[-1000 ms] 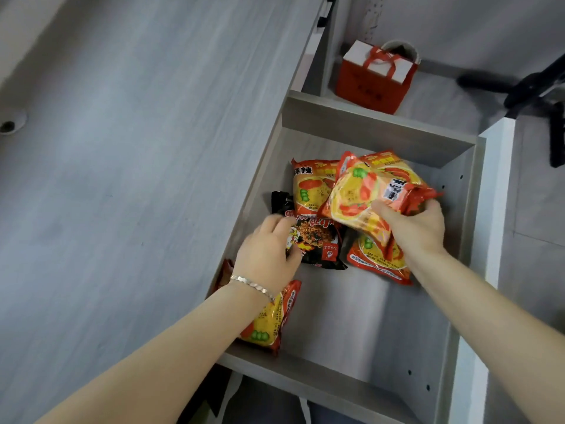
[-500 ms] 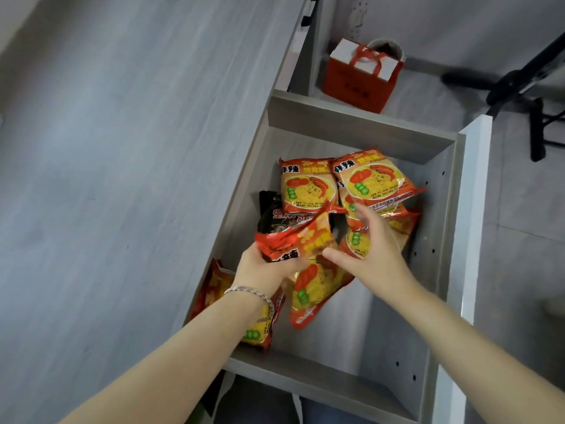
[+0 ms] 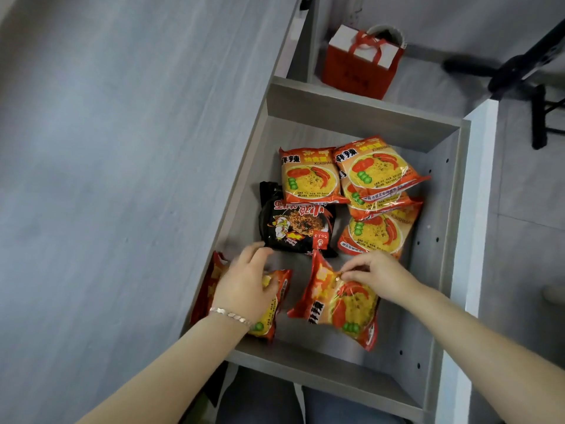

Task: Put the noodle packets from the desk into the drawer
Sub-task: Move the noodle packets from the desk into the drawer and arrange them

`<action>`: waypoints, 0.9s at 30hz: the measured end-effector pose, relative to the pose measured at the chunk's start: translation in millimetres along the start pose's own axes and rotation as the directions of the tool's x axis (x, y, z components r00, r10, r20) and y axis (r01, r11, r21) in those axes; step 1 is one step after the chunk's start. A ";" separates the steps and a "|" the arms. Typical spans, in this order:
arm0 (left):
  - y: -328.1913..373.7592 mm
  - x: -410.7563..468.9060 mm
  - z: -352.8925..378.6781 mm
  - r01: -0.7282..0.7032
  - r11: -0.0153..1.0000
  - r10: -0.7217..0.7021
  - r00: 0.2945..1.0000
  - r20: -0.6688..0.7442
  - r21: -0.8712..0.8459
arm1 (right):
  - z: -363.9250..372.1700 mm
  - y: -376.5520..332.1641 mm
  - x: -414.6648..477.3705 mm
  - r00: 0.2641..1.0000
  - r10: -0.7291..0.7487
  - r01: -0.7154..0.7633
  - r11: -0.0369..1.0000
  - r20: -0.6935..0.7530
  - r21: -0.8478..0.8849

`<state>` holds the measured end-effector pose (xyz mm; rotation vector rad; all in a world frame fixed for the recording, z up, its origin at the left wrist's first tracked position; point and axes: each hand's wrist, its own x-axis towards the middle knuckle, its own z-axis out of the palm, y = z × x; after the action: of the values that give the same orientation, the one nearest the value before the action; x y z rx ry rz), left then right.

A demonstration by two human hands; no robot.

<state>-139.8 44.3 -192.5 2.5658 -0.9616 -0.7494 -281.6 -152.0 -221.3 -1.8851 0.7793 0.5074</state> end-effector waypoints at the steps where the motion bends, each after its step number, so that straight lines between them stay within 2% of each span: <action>1: -5.0 1.8 1.8 -0.022 0.997 0.016 0.998 0.065 0.079 | 9.3 3.2 1.8 0.999 0.015 -0.013 0.998 0.029 -0.054; 4: -16.5 8.7 6.8 -0.045 0.956 -0.048 0.951 0.307 0.289 | 43.4 2.9 8.6 0.996 0.034 -0.024 0.993 0.087 -0.115; 6: -21.3 11.7 9.2 -0.068 0.911 -0.102 0.919 0.381 0.407 | 63.5 -4.2 12.7 0.995 0.033 -0.025 0.996 0.094 -0.085; 10: -24.5 14.9 8.4 -0.078 0.868 -0.147 0.903 0.404 0.490 | 80.3 -12.1 21.6 0.998 0.059 -0.057 0.997 0.038 -0.045; 13: -21.4 16.7 6.9 -0.075 0.860 -0.165 0.895 0.414 0.504 | 78.4 -11.6 23.4 0.993 0.062 -0.048 0.990 0.099 -0.134; 15: -17.7 19.0 7.5 -0.073 0.849 -0.189 0.883 0.430 0.523 | 69.9 -11.7 24.9 0.988 0.067 -0.049 0.991 0.142 -0.124; 16: -15.7 20.4 7.7 -0.072 0.843 -0.203 0.875 0.439 0.533 | 63.0 -12.9 25.2 0.993 0.061 -0.052 0.994 0.102 -0.093; 17: -13.5 21.8 8.1 -0.072 0.838 -0.217 0.866 0.450 0.541 | 54.5 -13.8 25.5 0.999 0.044 -0.045 0.997 -0.018 -0.068; 18: -10.9 23.3 8.4 -0.073 0.834 -0.227 0.858 0.460 0.547 | 44.3 -13.4 25.7 0.977 0.018 -0.033 0.997 -0.211 -0.069; 19: -8.4 24.5 8.5 -0.074 0.830 -0.236 0.851 0.469 0.553 | 33.4 -11.8 25.8 0.909 -0.017 -0.032 0.993 -0.417 -0.110; 20: -6.7 25.0 8.7 -0.076 0.826 -0.245 0.845 0.476 0.559 | 23.3 -8.6 26.0 0.827 -0.058 -0.062 0.979 -0.560 -0.192; 21: -5.4 25.5 9.1 -0.078 0.821 -0.252 0.839 0.482 0.565 | 14.0 -3.5 26.0 0.786 -0.080 -0.129 0.948 -0.613 -0.289; 23: -3.1 25.6 9.7 -0.075 0.817 -0.263 0.834 0.485 0.571 | 2.8 8.4 24.9 0.857 -0.002 -0.289 0.825 -0.515 -0.485; 24: -2.4 25.4 9.5 -0.071 0.818 -0.268 0.831 0.487 0.571 | 1.0 14.0 23.7 0.896 0.040 -0.320 0.749 -0.442 -0.581; 25: -2.3 24.8 9.5 -0.069 0.818 -0.271 0.830 0.488 0.571 | 2.0 19.6 22.8 0.917 0.044 -0.318 0.682 -0.397 -0.659; 27: -0.9 23.4 8.3 -0.069 0.813 -0.272 0.833 0.482 0.578 | 2.6 27.7 21.4 0.931 0.002 -0.285 0.625 -0.364 -0.727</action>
<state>-129.0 28.3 -208.2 2.9980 -1.4040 -1.4897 -286.1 -164.2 -253.8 -2.7901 1.0483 0.7156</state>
